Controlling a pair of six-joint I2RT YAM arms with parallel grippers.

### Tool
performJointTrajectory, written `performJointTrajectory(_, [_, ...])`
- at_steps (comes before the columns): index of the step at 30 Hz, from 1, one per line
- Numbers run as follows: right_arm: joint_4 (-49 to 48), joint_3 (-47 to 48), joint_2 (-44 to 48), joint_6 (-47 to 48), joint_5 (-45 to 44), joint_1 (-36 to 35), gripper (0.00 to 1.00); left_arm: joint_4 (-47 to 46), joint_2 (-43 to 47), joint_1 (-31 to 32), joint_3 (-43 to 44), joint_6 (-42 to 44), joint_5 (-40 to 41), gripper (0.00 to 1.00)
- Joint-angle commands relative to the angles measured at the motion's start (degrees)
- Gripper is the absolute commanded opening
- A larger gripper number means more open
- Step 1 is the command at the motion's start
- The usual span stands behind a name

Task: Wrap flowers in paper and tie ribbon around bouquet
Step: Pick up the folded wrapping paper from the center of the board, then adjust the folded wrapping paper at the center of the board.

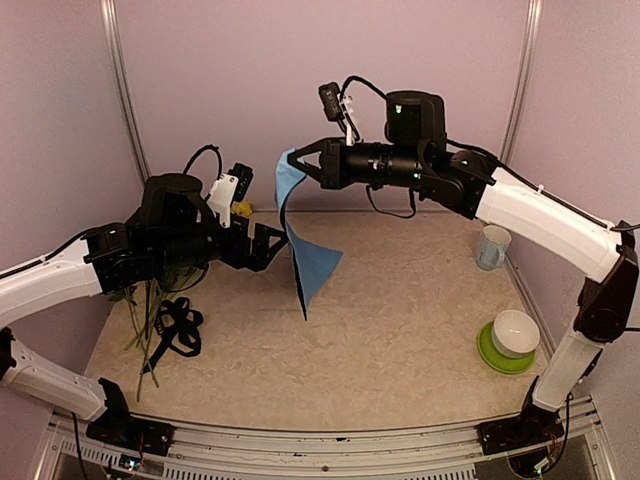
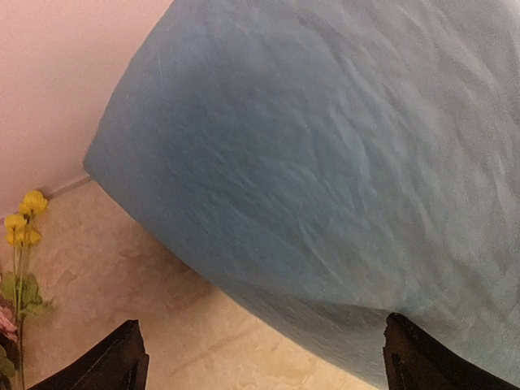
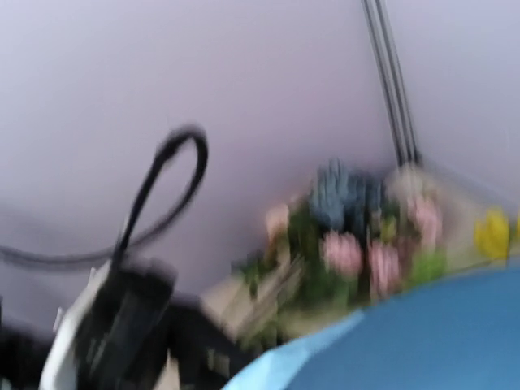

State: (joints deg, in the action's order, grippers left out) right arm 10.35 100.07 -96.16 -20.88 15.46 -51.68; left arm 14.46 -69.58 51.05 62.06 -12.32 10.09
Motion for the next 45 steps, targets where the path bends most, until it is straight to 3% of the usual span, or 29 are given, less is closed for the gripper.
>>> performJointTrajectory(1, [-2.1,14.3,-6.5,1.9,-0.1,3.9,0.0,-1.8,0.9,-0.8,6.4,8.4,0.5,0.99])
performJointTrajectory(5, [-7.2,26.3,-14.6,2.8,4.5,10.0,0.0,2.3,-1.7,-5.6,11.1,7.8,6.3,0.99])
performJointTrajectory(9, [-11.3,39.7,-23.9,6.1,0.3,13.0,0.0,5.1,-2.7,-12.0,12.9,3.5,12.2,0.99])
performJointTrajectory(16, [-28.0,40.8,-22.9,3.4,5.1,13.0,0.0,4.0,1.3,-13.8,9.5,2.6,13.4,0.99])
performJointTrajectory(19, [-35.8,30.6,-16.7,1.8,11.6,12.5,0.0,3.8,2.7,-13.5,7.8,1.8,13.5,0.99])
performJointTrajectory(22, [-44.0,10.3,-6.8,-0.8,11.7,11.6,0.0,3.6,3.8,-11.8,6.0,1.8,14.3,0.99])
performJointTrajectory(25, [-50.4,-13.8,2.7,-3.5,3.9,10.8,0.0,2.5,3.8,-7.6,4.7,4.4,14.8,0.99])
performJointTrajectory(27, [-48.5,-25.0,6.6,-7.5,-2.0,10.5,0.0,1.9,3.2,-4.1,4.1,7.0,15.4,0.99])
performJointTrajectory(30, [-46.7,-38.3,9.1,-12.6,-3.5,10.2,0.0,0.9,2.5,-0.6,2.2,9.7,14.5,0.99])
performJointTrajectory(36, [-44.2,-47.0,10.8,-19.6,-3.5,9.2,0.0,0.7,0.4,5.2,-1.5,15.1,10.2,0.99])
performJointTrajectory(41, [-42.3,-47.5,10.6,-21.4,-3.0,6.8,0.0,-1.5,-4.8,12.9,-1.7,21.4,17.6,0.99])
performJointTrajectory(45, [-43.0,-48.1,10.0,-23.2,-2.9,5.7,0.0,-7.3,-9.1,13.9,-0.8,21.8,19.9,0.99])
